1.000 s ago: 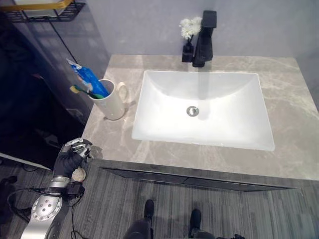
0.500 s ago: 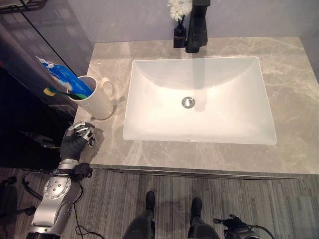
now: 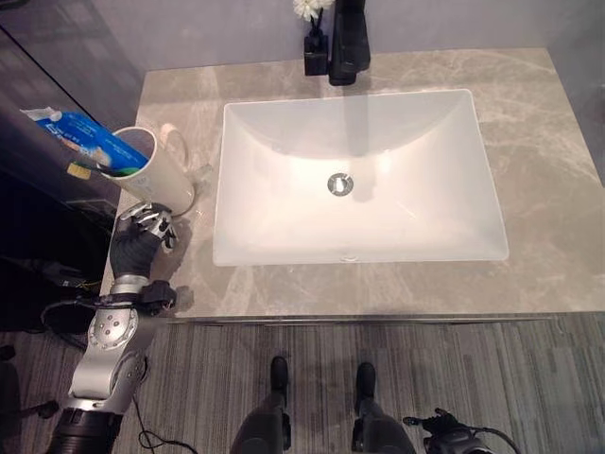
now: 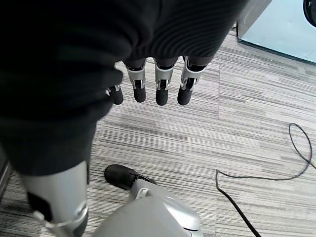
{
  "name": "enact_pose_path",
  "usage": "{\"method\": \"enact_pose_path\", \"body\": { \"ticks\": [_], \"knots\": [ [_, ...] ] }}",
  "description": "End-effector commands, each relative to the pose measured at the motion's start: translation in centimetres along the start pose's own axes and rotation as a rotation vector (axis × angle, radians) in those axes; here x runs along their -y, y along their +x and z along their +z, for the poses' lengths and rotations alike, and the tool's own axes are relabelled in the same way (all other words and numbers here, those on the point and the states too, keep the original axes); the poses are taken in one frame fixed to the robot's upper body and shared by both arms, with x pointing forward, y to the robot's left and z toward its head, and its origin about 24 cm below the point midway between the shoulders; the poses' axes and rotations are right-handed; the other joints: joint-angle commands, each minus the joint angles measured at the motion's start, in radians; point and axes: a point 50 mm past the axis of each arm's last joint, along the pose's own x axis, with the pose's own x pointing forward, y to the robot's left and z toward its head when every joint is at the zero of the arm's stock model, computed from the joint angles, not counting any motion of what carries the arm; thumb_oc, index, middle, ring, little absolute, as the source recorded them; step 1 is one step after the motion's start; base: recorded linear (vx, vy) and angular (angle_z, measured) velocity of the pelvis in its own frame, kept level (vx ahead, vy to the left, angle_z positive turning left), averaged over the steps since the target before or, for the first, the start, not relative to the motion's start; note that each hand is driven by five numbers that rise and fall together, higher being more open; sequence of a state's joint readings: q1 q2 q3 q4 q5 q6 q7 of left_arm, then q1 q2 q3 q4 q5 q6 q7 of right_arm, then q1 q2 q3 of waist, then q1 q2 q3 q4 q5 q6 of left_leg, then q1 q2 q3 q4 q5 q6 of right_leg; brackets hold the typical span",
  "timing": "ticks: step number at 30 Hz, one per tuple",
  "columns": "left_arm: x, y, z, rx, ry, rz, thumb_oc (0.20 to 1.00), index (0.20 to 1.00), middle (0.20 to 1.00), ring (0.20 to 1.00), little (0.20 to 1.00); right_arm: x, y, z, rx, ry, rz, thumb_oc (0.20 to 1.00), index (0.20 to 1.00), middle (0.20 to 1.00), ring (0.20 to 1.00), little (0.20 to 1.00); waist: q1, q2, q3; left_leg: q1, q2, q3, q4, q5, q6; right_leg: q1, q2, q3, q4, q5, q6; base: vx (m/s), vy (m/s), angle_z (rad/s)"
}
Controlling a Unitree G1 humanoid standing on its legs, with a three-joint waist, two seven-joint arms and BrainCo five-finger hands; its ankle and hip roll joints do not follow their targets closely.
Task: Put brush and paste in cup on sink, flatten towel.
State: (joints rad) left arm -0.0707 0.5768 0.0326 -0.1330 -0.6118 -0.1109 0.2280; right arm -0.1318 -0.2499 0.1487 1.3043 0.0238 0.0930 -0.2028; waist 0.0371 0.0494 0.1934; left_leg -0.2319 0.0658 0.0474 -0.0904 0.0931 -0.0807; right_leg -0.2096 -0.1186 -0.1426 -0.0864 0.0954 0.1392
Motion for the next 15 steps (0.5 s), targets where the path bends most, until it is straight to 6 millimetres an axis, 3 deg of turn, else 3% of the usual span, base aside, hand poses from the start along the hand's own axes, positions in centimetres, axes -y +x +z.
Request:
{"method": "enact_pose_path", "body": {
  "ticks": [1, 15],
  "knots": [
    [-0.4, 0.8, 0.4, 0.054, -0.019, 0.067, 0.200, 0.200, 0.200, 0.200, 0.200, -0.1, 0.0, 0.5, 0.009, -0.041, -0.028, 1.000, 1.000, 1.000, 1.000, 1.000, -0.020, -0.039, -0.014, -0.038, -0.021, -0.020, 0.003, 0.013, -0.015, -0.004, -0.026, -0.003, -0.001, -0.022, 0.011, 0.00, 0.000, 0.00],
    [-0.2, 4.8, 1.4, 0.111, 0.037, 0.144, 0.200, 0.200, 0.200, 0.200, 0.200, -0.3, -0.1, 0.3, 0.013, -0.041, -0.031, 1.000, 1.000, 1.000, 1.000, 1.000, -0.055, -0.050, -0.024, -0.047, -0.012, -0.015, 0.003, 0.011, -0.023, -0.013, -0.025, 0.001, -0.001, -0.024, 0.011, 0.00, 0.000, 0.00]
  ]
}}
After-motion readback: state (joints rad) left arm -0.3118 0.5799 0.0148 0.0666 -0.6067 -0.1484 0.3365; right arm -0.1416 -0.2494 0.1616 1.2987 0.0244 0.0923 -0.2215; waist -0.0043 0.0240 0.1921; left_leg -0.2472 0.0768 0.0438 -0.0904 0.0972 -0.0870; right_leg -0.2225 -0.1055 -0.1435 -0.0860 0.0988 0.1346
